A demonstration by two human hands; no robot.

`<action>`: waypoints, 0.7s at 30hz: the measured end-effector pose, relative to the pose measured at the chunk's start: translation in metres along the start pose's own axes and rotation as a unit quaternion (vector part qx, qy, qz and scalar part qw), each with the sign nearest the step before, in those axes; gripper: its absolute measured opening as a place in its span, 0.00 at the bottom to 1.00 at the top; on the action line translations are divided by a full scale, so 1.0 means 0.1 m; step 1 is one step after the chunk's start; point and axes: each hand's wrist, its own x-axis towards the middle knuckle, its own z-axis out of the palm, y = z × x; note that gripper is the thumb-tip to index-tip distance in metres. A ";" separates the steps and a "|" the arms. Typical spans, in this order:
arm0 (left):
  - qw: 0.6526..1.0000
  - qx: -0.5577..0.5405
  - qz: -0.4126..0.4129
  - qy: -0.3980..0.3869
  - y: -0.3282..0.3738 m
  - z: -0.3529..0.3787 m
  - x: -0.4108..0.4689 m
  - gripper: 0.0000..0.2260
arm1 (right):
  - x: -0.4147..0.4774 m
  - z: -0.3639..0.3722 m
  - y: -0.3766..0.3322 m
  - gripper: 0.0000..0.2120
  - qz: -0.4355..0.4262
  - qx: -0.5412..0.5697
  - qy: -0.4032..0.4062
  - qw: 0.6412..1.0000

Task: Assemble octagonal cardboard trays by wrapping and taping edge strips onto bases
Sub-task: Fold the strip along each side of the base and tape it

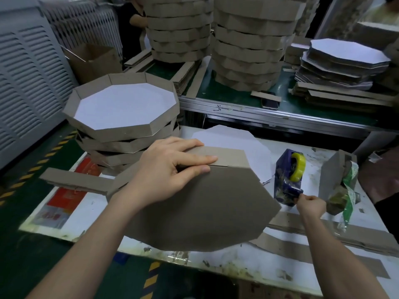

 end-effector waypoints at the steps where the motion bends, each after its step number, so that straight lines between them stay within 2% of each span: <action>1: 1.000 -0.001 -0.001 0.004 -0.01 0.00 -0.01 0.12 | 0.01 0.00 0.00 0.10 -0.004 -0.005 -0.001 1.000; 10: 1.000 -0.010 -0.007 0.020 -0.08 -0.03 -0.06 0.11 | 0.01 0.00 -0.01 0.08 -0.004 -0.017 -0.003 1.000; 14: 1.000 -0.010 -0.001 0.002 -0.03 -0.04 -0.05 0.12 | -0.01 0.00 0.01 0.13 -0.005 -0.011 -0.001 1.000; 17: 1.000 -0.007 0.009 -0.006 0.01 -0.03 -0.04 0.12 | -0.07 0.01 0.04 0.11 -0.008 -0.007 -0.009 1.000; 21: 1.000 -0.004 0.017 -0.009 0.03 -0.01 -0.02 0.12 | -0.18 0.05 0.04 0.14 0.000 0.020 0.000 1.000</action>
